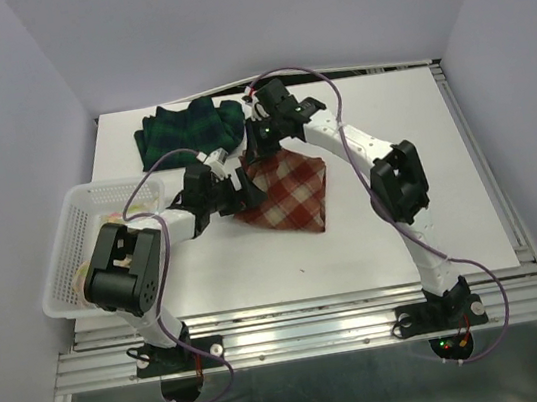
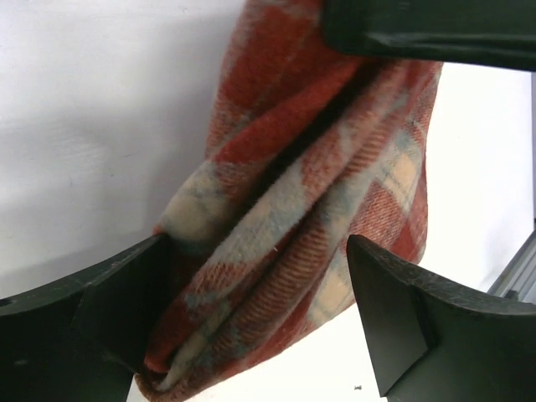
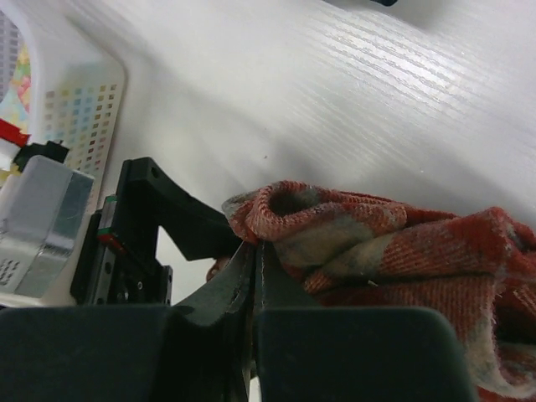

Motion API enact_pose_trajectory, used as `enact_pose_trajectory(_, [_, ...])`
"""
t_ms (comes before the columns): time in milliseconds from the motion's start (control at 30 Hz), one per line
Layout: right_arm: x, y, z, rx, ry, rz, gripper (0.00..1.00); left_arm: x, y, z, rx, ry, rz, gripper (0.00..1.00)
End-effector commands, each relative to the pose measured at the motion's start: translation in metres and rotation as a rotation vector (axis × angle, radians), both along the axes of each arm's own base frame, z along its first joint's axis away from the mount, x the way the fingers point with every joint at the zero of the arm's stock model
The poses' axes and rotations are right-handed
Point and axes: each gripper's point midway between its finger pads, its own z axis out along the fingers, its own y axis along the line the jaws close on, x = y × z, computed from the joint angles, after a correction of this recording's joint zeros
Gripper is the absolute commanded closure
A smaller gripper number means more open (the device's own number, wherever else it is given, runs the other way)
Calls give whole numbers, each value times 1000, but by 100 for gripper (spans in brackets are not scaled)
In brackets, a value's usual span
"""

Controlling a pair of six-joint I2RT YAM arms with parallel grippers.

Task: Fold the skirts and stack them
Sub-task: Neatly place the folded skirt to the corner

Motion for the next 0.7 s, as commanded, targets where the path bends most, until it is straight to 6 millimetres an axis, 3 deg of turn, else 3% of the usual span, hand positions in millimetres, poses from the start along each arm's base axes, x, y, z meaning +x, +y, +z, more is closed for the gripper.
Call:
enact_pose_trajectory(0, [4, 1, 76, 136, -109, 1, 99, 17, -12, 20, -65, -52, 22, 9])
enact_pose_trajectory(133, [6, 5, 82, 155, -117, 6, 99, 17, -15, 14, -86, -20, 20, 16])
enact_pose_trajectory(267, [10, 4, 77, 160, -101, 5, 99, 18, -15, 19, -102, -65, 23, 2])
enact_pose_trajectory(367, [11, 0, 68, 156, -82, 7, 99, 16, -20, 23, -120, -90, -25, 2])
enact_pose_trajectory(533, [11, -4, 54, 142, -56, 12, 99, 13, -19, 42, -111, -154, -75, 1])
enact_pose_trajectory(667, [9, -4, 55, 143, -55, 23, 99, 15, -4, 61, 3, -228, -72, 1])
